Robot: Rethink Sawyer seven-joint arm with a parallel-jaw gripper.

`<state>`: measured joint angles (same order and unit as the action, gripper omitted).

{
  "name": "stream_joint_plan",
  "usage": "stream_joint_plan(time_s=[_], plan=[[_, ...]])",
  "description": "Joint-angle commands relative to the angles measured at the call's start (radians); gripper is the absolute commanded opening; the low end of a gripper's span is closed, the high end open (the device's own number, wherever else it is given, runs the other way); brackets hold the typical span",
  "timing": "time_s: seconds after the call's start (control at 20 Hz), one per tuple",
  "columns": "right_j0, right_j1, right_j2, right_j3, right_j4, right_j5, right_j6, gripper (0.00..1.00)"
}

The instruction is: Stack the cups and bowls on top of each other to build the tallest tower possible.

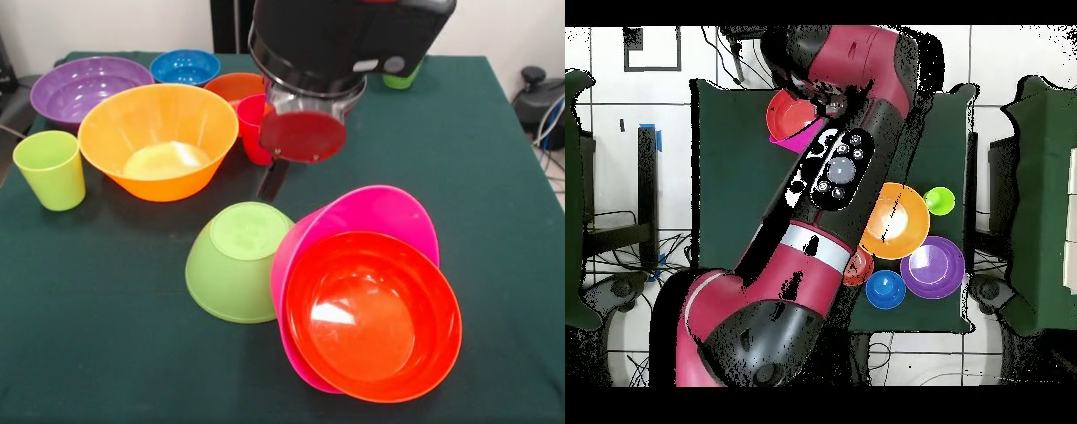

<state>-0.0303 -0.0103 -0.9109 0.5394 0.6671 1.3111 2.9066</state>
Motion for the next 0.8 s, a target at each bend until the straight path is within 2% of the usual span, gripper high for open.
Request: stream_joint_plan(time_s=[0.05, 0.35, 0.8], plan=[[-0.013, 0.003, 0.121, -0.037, -0.054, 0.087, -0.144, 1.00], [-0.011, 0.064, 0.137, -0.081, -0.029, 0.048, -0.102, 1.00], [0.012, 0.091, 0.148, -0.074, -0.026, 0.004, -0.053, 1.00]])
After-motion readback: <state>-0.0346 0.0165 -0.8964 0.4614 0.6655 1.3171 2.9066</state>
